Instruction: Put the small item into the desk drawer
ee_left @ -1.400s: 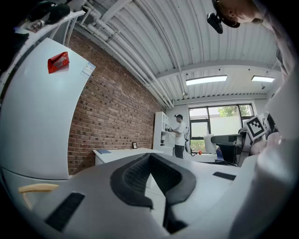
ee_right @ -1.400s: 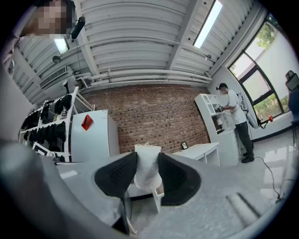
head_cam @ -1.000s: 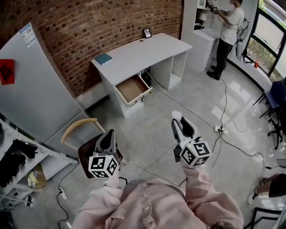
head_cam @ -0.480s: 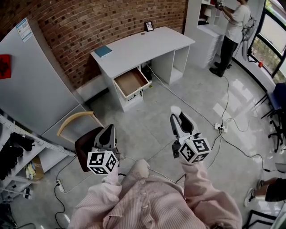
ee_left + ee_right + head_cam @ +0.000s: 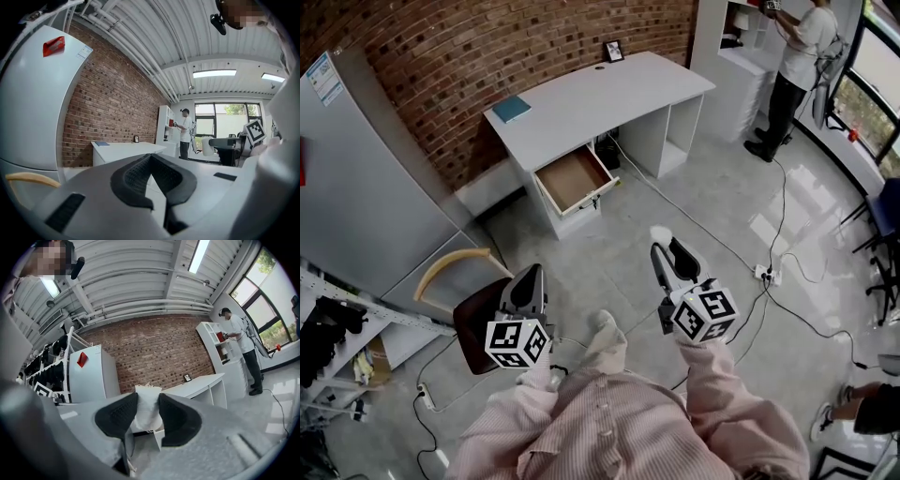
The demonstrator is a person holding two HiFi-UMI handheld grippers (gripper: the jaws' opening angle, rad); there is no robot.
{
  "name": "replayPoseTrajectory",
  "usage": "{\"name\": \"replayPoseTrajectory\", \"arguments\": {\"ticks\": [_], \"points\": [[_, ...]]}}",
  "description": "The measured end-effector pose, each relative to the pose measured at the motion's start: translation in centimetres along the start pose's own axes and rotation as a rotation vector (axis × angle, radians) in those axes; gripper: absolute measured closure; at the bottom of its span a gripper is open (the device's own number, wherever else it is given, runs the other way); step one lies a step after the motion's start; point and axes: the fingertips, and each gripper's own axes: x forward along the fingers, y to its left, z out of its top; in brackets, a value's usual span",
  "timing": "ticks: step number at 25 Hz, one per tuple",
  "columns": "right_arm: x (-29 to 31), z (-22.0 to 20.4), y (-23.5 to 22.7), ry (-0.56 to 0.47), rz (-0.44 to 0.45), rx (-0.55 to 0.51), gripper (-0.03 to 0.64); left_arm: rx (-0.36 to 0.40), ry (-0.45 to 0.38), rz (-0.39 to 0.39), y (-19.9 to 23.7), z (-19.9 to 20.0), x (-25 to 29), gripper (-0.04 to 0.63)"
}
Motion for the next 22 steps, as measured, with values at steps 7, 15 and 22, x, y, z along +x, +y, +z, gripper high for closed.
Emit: {"name": "replayPoseTrajectory", "arguments": {"ticks": [7,15,22], "points": [[7.3,0.0,-4.3,0.037,-0.007,0.017,0.471,-0.053,0.041,0.008,2.4,-0.9,7.8,0.597],[16.2,0.2,-8.9,0.089,-0.023,0.029,0.471,-0.081,0.087,0.01,6.1,-0.7,16.9,0.597],[23.2,-0.5,-11.7,0.14,-0.021,0.043,0.471,-0.096,0.11,0.01,9.4,-0.4,23.4,0.597]]}}
